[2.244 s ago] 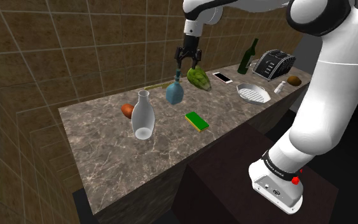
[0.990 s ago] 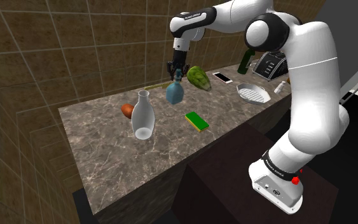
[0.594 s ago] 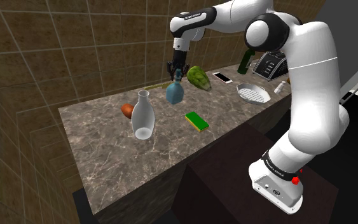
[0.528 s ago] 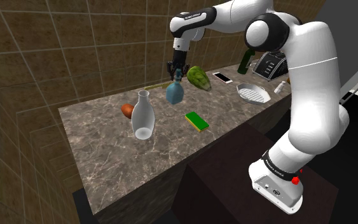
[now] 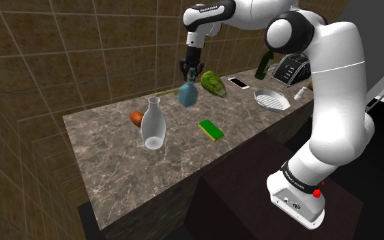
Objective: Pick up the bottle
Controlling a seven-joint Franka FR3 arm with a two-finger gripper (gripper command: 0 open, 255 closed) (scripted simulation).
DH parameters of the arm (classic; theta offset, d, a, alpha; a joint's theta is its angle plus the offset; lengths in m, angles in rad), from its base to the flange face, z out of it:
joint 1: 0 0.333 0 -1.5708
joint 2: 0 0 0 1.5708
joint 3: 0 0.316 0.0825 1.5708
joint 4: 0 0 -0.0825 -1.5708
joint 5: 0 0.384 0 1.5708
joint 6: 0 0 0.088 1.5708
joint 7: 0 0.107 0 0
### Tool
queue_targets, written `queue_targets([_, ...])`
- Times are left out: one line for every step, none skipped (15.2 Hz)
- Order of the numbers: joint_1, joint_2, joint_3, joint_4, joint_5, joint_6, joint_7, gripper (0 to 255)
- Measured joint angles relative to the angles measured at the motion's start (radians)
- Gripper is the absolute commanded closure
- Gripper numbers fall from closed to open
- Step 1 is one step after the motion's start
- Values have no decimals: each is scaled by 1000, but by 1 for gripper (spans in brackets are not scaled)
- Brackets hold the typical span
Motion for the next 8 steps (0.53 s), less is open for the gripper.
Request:
queue_targets([-1,-10,0,-4,0,-6,-1,255])
queue_targets([-2,-9,-1,10,-1,-19,1,255])
queue_targets([-3,-10,-1,22,-2,-32,3,255])
queue_targets([-2,-13,0,31,-2,-43,8,255])
queue_targets([-2,-16,0,39,-2,-55,9,255])
queue_targets([-3,-21,-1,45,-3,-66,11,255])
queue_targets([-3,-28,-1,48,-3,-75,12,255])
queue_targets([-4,-30,-1,53,-3,-81,13,255])
